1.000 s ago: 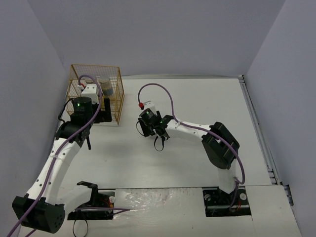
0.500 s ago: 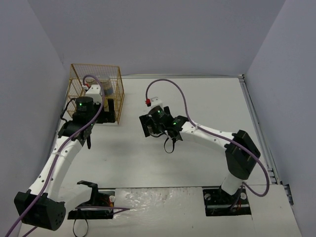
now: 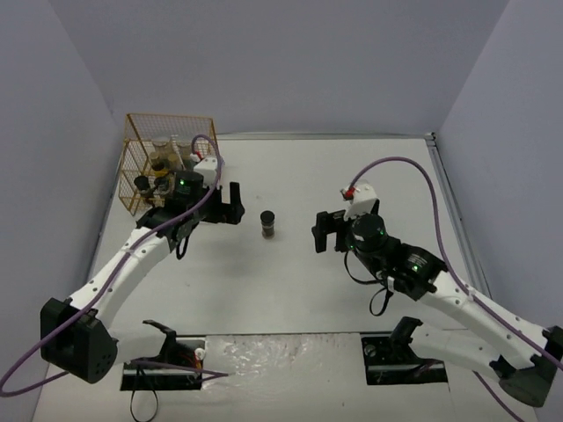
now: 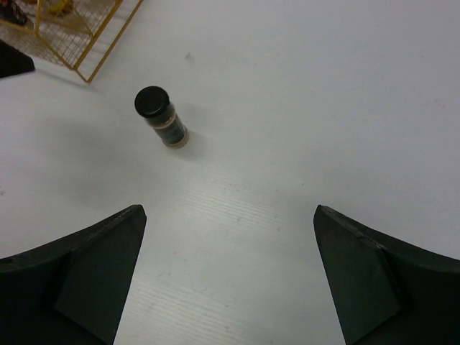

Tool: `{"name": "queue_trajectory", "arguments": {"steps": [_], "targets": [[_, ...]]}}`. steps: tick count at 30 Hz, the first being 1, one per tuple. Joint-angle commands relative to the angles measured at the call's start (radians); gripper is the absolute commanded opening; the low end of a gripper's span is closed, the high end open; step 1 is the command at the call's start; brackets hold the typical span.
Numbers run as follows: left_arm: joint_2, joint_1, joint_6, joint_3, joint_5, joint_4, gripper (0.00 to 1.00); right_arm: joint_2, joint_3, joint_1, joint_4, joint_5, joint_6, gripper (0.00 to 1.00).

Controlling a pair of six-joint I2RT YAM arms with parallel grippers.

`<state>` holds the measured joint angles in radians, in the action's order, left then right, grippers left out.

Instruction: Organize the condiment bottles

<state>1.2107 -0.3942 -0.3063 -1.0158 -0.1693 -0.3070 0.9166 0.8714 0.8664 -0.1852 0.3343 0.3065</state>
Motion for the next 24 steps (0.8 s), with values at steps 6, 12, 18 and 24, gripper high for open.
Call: {"name": "queue_trajectory", "arguments": {"steps": [6, 12, 18, 24], "targets": [[0.153, -0.247, -0.091, -0.053, 0.266, 0.194, 0.97, -0.075, -0.048, -0.017, 0.001, 0.100, 0.045, 1.00], [0.284, -0.304, -0.097, -0.130, 0.339, 0.179, 0.97, -0.062, -0.052, -0.017, -0.003, 0.088, 0.051, 1.00], [0.376, -0.338, -0.103, -0.181, 0.384, 0.159, 0.90, -0.087, -0.073, -0.018, -0.004, 0.089, 0.063, 1.00], [0.421, -0.350, -0.119, -0.203, 0.401, 0.149, 0.77, -0.119, -0.099, -0.018, -0.005, 0.085, 0.077, 1.00]]}}
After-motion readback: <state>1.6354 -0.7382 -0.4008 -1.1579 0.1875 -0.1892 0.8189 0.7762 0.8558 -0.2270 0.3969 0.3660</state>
